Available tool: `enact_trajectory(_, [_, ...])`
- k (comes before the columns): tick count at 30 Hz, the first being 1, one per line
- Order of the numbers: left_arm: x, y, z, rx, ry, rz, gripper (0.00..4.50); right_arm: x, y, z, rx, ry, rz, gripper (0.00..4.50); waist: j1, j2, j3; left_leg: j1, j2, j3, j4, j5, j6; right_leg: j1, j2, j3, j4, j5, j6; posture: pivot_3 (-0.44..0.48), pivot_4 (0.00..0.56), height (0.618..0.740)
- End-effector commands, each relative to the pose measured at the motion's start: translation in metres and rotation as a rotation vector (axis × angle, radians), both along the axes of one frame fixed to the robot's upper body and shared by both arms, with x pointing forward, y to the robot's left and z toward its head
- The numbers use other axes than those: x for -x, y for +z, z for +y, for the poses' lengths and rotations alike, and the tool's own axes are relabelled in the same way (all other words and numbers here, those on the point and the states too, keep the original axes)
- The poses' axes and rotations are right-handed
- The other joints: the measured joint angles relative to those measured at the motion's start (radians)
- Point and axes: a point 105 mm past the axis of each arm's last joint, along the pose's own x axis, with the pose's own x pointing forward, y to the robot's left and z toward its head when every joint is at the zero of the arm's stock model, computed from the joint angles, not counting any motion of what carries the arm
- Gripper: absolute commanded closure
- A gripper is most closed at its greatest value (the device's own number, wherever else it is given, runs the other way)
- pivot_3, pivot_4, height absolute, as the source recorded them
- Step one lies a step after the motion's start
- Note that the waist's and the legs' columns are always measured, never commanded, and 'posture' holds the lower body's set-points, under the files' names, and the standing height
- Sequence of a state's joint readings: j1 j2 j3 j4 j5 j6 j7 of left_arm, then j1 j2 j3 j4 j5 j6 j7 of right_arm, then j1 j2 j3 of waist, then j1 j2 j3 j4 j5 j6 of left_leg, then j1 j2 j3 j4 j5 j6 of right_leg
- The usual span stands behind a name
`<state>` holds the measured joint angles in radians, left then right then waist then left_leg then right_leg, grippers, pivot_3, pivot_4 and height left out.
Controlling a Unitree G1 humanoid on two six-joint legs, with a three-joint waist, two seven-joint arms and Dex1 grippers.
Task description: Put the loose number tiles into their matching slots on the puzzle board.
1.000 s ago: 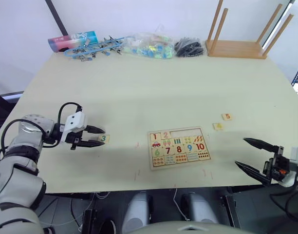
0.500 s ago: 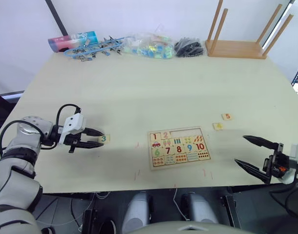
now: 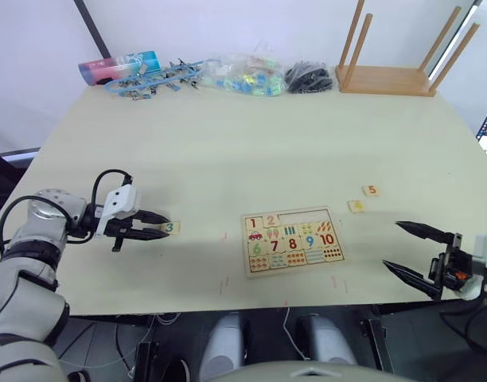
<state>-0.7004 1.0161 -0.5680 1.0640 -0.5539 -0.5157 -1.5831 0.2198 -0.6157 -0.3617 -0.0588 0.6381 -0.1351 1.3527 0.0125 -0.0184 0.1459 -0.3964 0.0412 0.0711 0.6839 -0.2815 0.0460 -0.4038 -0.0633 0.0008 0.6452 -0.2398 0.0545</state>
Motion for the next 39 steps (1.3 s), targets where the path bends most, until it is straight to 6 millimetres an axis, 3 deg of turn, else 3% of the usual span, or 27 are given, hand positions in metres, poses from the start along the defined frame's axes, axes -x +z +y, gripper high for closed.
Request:
enact_trajectory(1, [0.009,-0.001,0.009,-0.034,-0.013,0.03,3.55,0.003,0.007,0.001,-0.025,0.038,-0.029,0.0,0.0,0.0,0.0,0.0,0.0,0.0,0.0,0.0,0.0,0.0,0.0,0.0,0.0,0.0,0.0,0.0,0.15,0.737])
enact_trajectory(8, [0.007,0.012,0.006,-0.012,-0.03,-0.012,3.55,0.012,0.008,0.009,-0.062,0.17,-0.011,0.0,0.001,0.0,0.0,0.0,0.0,0.0,0.0,0.0,0.0,0.0,0.0,0.0,0.0,0.0,0.0,0.0,0.15,0.737])
enact_trajectory(15, [0.013,0.012,0.012,-0.02,-0.025,-0.015,3.55,0.015,0.012,0.021,-0.109,0.251,-0.017,0.0,0.002,0.0,0.0,-0.001,0.001,0.0,0.0,0.0,0.0,-0.001,0.0,0.0,0.0,0.0,0.0,0.0,0.15,0.737])
enact_trajectory(30, [0.01,0.015,0.009,-0.012,-0.035,-0.045,3.55,0.025,0.017,0.023,-0.134,0.263,-0.024,0.0,0.002,0.0,0.0,-0.001,0.0,0.0,0.0,0.0,0.0,-0.001,0.0,0.0,0.0,0.0,0.0,0.0,0.15,0.737])
enact_trajectory(39, [0.008,0.042,-0.01,0.033,-0.103,-0.095,3.55,0.021,0.016,0.022,-0.119,0.263,-0.03,0.0,0.002,-0.001,0.001,-0.001,0.0,0.0,0.0,0.0,0.0,-0.001,0.0,0.0,0.0,0.0,0.0,0.0,0.15,0.737])
